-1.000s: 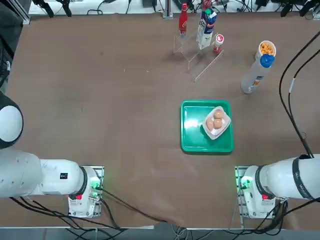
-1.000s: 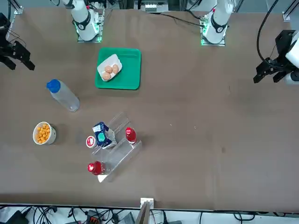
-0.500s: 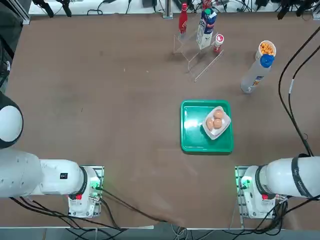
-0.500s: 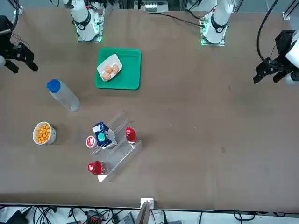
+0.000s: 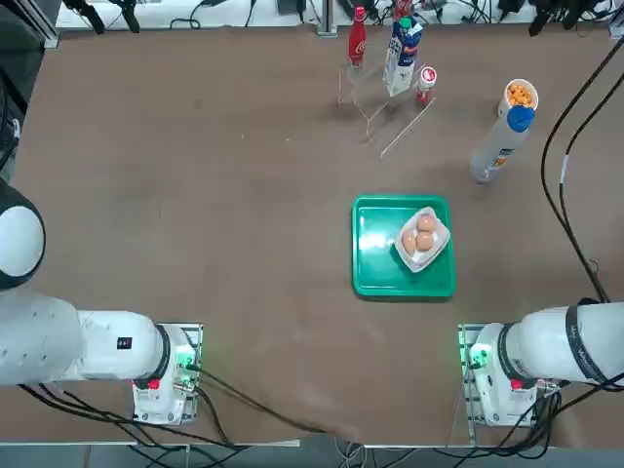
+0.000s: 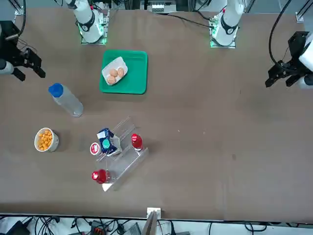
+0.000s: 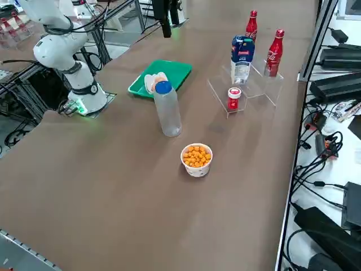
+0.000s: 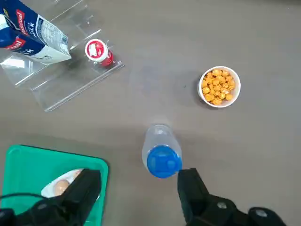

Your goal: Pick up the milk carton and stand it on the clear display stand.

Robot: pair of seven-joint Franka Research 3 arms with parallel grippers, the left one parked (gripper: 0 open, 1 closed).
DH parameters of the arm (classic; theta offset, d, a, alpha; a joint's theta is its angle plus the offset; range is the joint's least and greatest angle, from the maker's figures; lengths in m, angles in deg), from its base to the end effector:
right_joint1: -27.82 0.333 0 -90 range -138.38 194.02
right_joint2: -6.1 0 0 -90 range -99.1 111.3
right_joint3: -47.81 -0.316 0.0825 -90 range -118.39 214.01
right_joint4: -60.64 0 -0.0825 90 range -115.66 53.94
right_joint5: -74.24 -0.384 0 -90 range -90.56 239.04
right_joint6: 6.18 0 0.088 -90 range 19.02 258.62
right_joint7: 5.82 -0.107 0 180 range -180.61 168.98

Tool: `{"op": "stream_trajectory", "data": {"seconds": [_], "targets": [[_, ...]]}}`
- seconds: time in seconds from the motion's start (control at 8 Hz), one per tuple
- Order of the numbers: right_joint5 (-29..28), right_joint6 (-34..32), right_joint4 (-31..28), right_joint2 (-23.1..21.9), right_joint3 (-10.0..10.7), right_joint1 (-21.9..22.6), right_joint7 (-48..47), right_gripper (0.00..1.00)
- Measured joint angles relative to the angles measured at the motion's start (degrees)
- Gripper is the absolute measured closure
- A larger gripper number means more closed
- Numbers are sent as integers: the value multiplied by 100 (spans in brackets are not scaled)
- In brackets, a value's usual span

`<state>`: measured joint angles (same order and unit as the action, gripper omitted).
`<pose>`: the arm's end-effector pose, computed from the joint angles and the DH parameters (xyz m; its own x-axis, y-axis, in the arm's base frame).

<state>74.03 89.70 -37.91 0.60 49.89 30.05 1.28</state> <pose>0.5329 0.0009 0.6148 0.9908 0.1258 0.0498 0.1260 -0.9920 -0.0010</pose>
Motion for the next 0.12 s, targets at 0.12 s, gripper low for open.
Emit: {"op": "stream_trajectory", "data": {"seconds": [0.12], "targets": [[-47,-30,34,18,-1,-5,0,0]]}}
